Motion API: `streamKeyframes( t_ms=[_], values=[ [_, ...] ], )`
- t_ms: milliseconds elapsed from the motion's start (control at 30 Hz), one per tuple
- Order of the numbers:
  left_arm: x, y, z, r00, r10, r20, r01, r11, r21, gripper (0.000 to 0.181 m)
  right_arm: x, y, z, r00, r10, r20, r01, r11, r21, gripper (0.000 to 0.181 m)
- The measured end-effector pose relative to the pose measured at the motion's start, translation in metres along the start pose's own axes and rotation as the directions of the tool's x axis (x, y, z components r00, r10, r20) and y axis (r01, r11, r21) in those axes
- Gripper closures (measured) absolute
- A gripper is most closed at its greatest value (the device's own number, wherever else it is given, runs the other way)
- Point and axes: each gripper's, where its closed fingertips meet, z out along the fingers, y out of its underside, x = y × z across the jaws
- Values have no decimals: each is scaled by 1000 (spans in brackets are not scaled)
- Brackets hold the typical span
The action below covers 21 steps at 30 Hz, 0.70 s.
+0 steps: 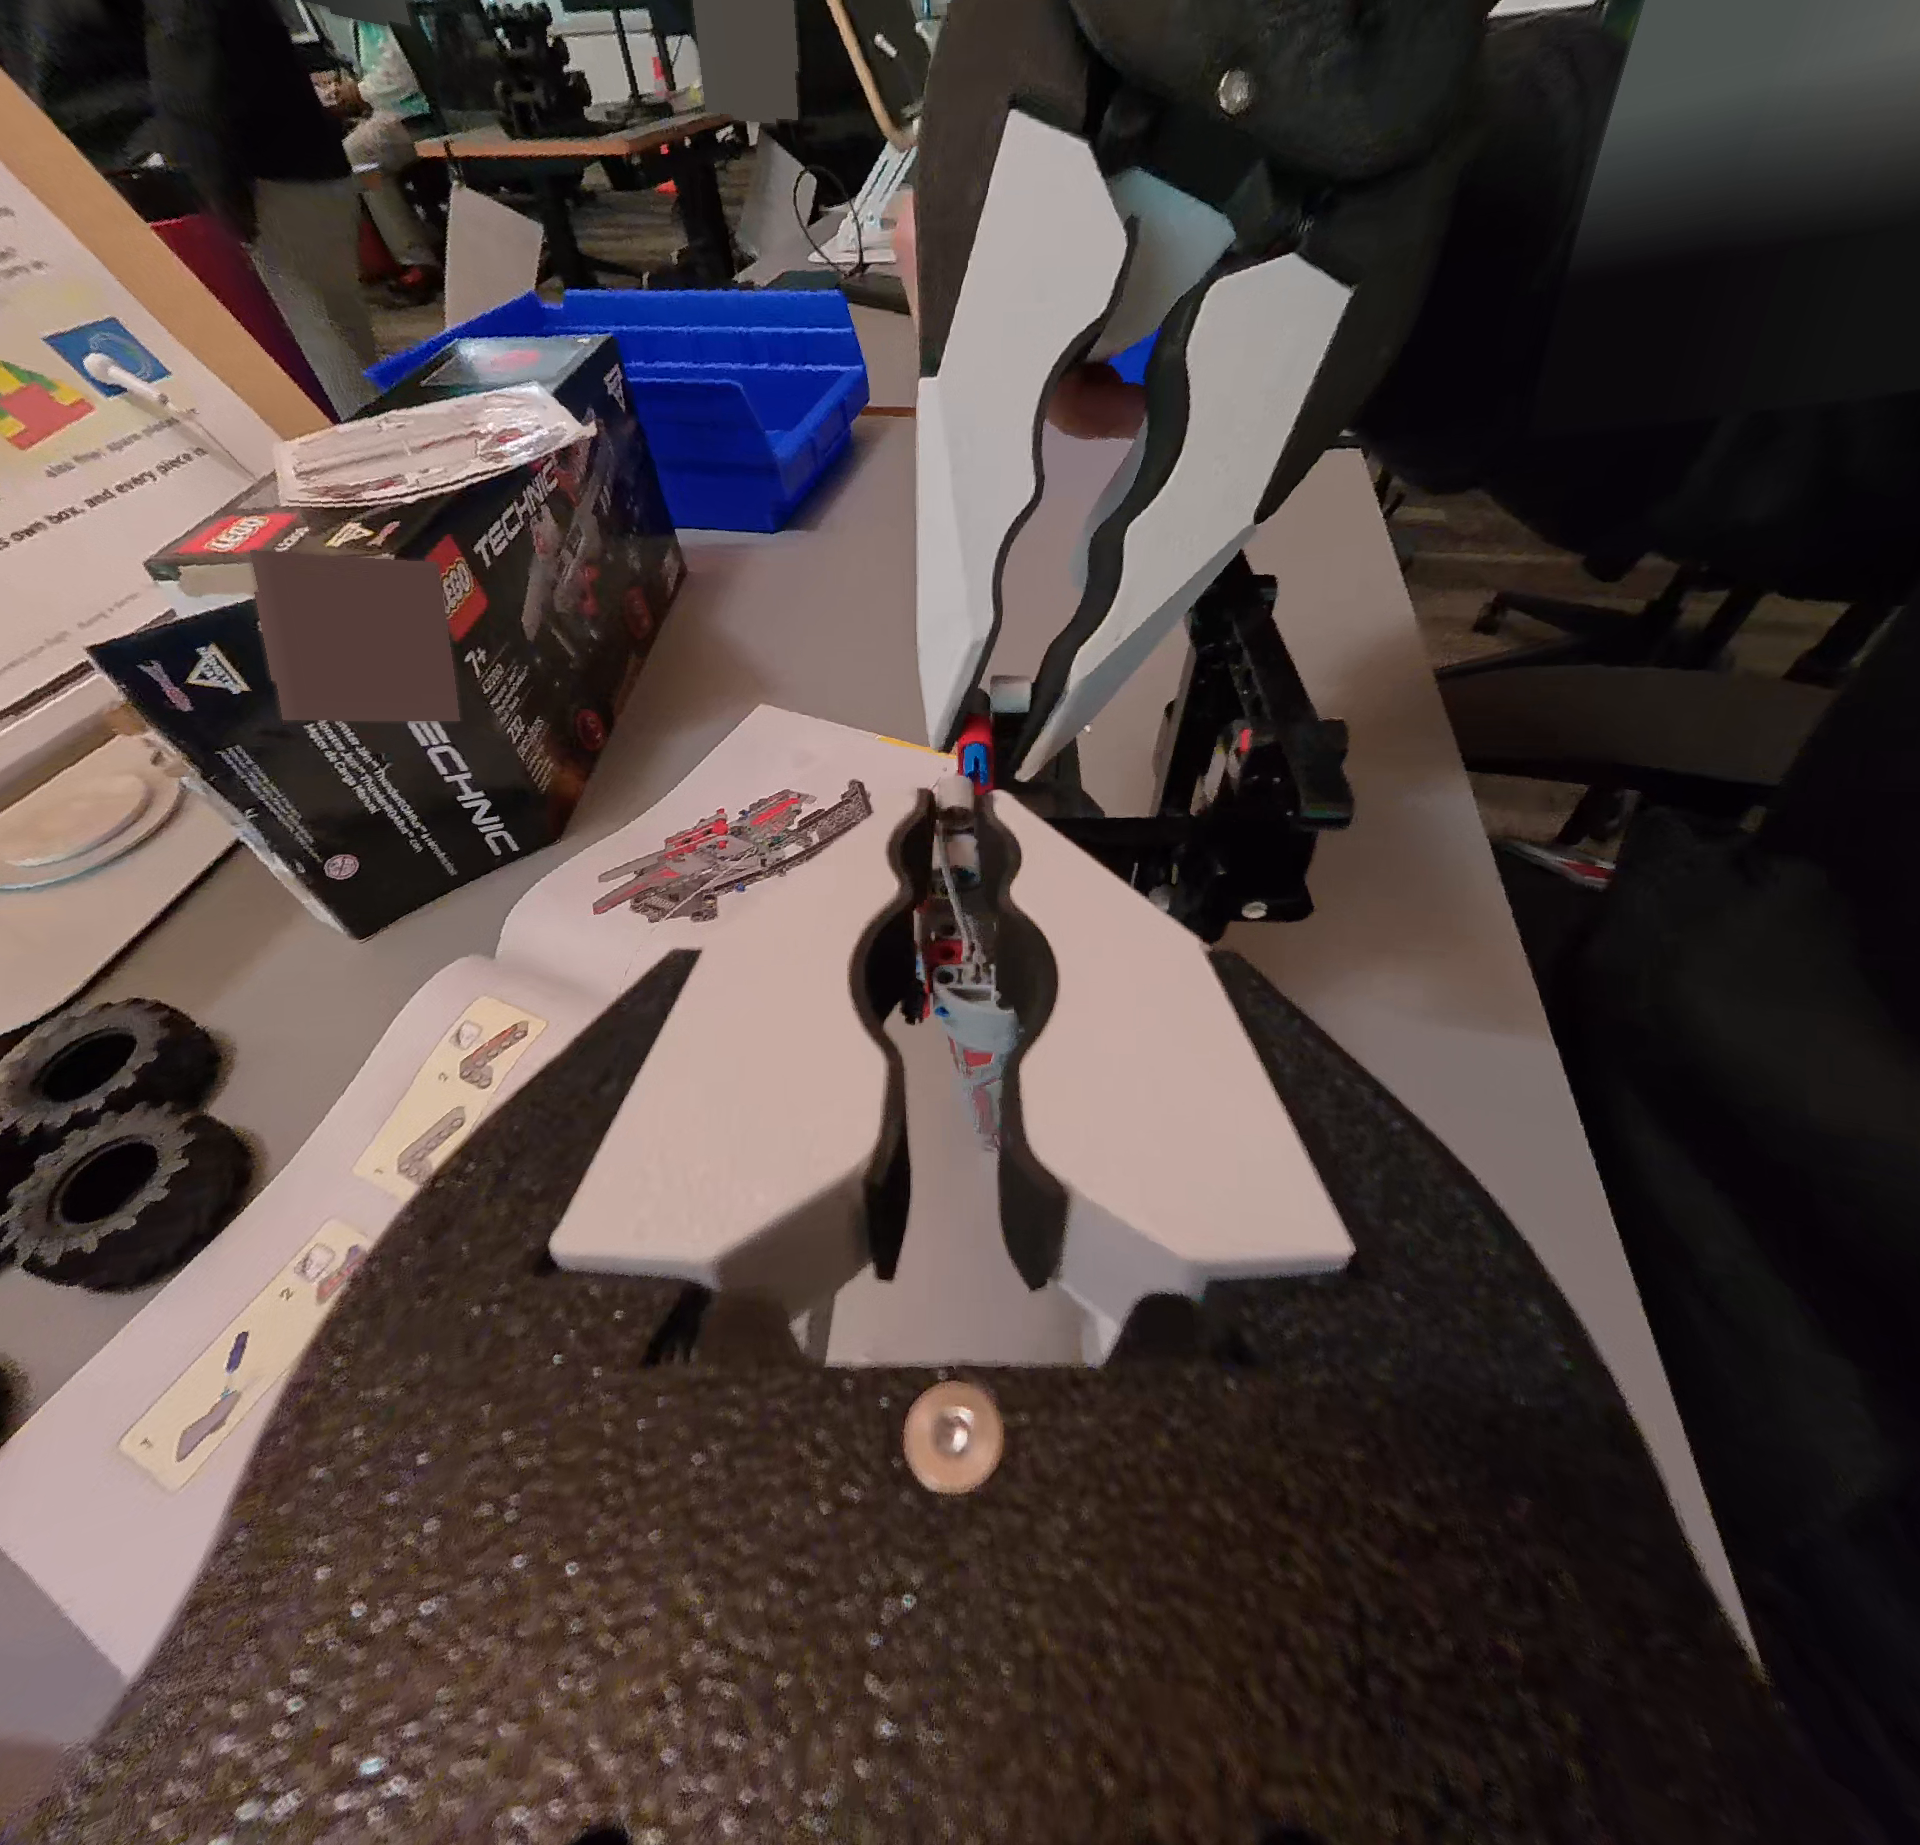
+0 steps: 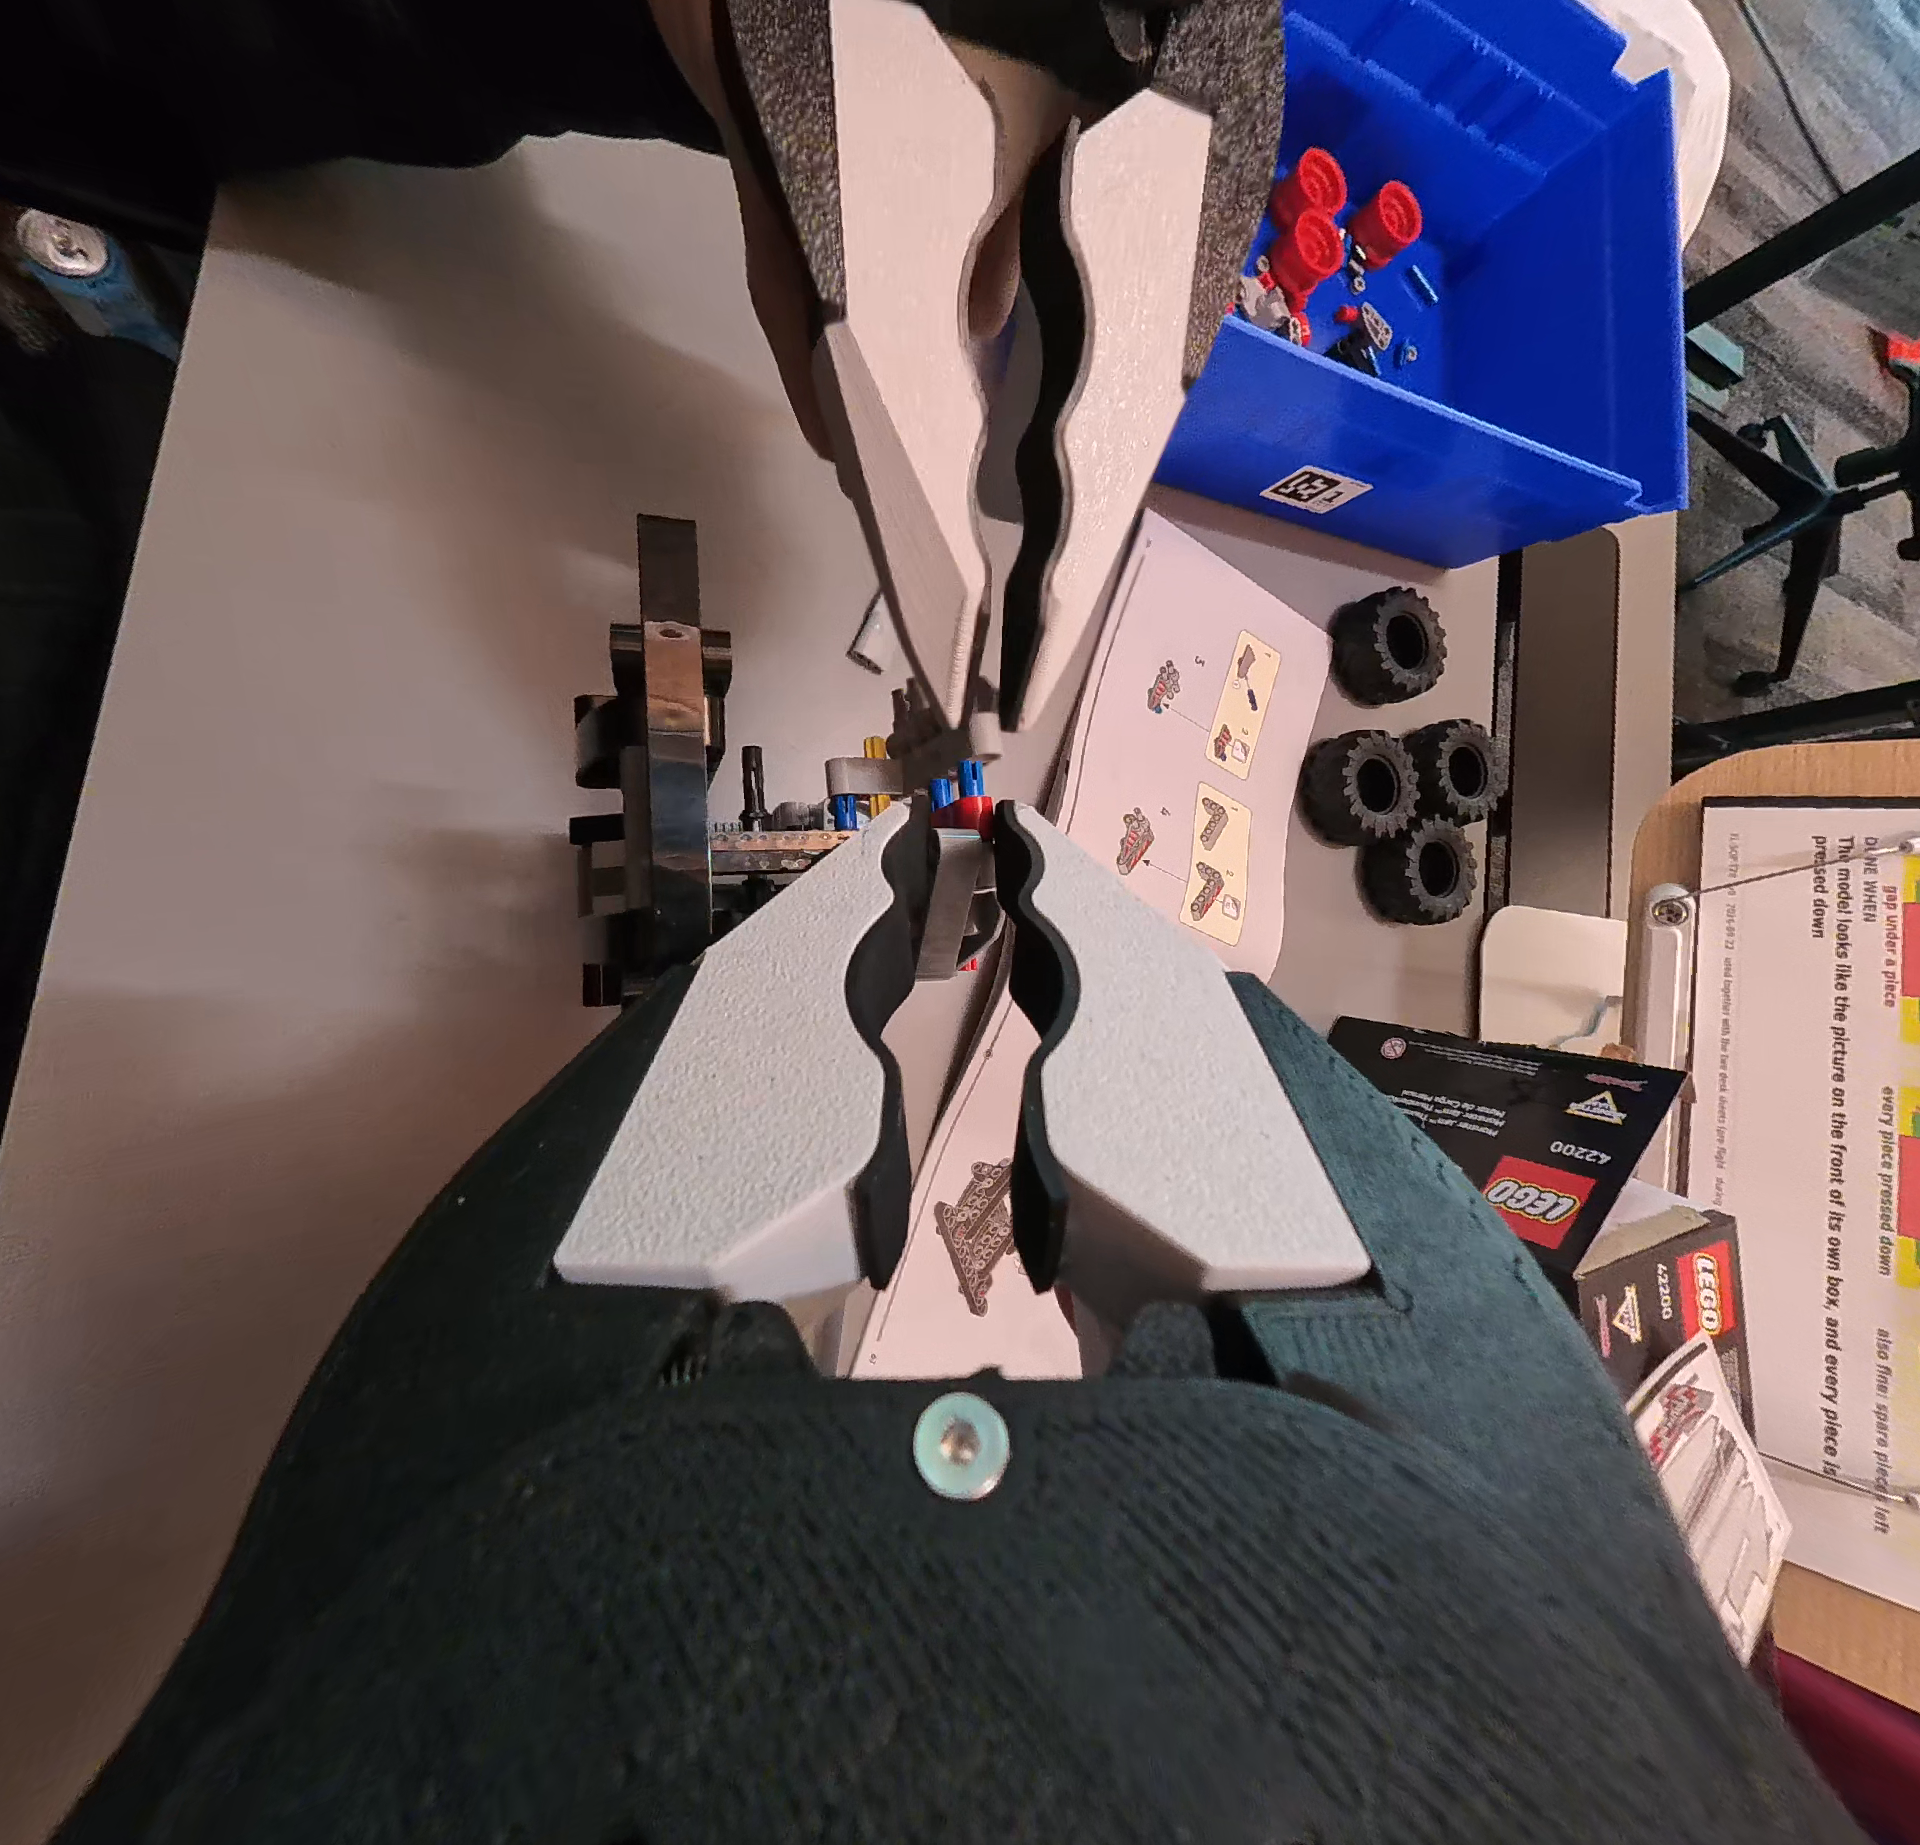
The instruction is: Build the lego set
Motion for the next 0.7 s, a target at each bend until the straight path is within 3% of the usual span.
streamKeyframes(
  t_ms=[167, 367, 567, 700],
  values=[
    [2, 4, -2, 1000, -15, -21, 14, 1000, -21, 172, 0, 0, -1, 1000, 1, -3, -1, 1000, -10, 170],
    [3, 5, -1, 999, -35, -38, 34, 999, -25, 178, 0, 0, 0, 1000, 5, 3, -5, 1000, -10, 170],
    [4, 4, 0, 998, 48, -36, -48, 999, -14, 178, 0, 1, 0, 1000, 6, 3, -6, 1000, -16, 170],
    [1, 5, 1, 1000, -12, -18, 12, 999, -37, 178, 2, 1, 1, 1000, -5, -8, 5, 1000, -21, 170]
  ],
)
